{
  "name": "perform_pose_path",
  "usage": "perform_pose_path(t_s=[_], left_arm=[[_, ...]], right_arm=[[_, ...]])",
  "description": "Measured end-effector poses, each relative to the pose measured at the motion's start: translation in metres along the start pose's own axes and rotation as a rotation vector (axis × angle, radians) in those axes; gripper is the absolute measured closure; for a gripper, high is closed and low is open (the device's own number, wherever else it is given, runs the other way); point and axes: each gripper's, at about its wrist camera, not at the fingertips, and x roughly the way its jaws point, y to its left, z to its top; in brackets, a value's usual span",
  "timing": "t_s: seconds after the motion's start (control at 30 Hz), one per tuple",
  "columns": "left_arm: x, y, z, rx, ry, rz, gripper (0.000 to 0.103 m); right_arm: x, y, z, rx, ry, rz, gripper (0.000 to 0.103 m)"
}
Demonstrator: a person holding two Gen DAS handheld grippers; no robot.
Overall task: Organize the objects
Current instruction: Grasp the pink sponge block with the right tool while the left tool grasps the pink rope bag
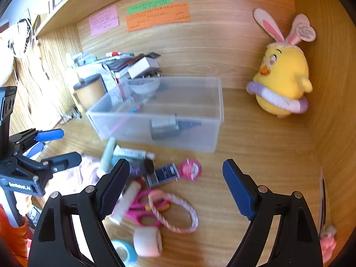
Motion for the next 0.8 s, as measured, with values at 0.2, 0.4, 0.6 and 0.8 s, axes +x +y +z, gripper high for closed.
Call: perform_pose_path(t_s=[0.2,0.4,0.6,0.8], left_arm=[[0.001,-0.023,-0.03,0.041,0.018,0.013,0.002],[0.014,-0.023,-0.051,0.043,0.074,0.049,0.002],[0.018,0.004,-0.066,-0.039,0.122,0.052,0.002],[0.01,0.016,-0.066,-0.07,0.119,0.071,0.002]], right_arm=[[-0.005,0.0,-0.031,0.02,0.036,0.022,0.019],[0.003,0.006,-0.055,-0.004,0.101,0.033,0.019],[0.0,0.006,-0.067,-0.011,0.111,0.041,0.02],[-0.003,0.001,-0.069,0.009,0.115,0.061,0.038]])
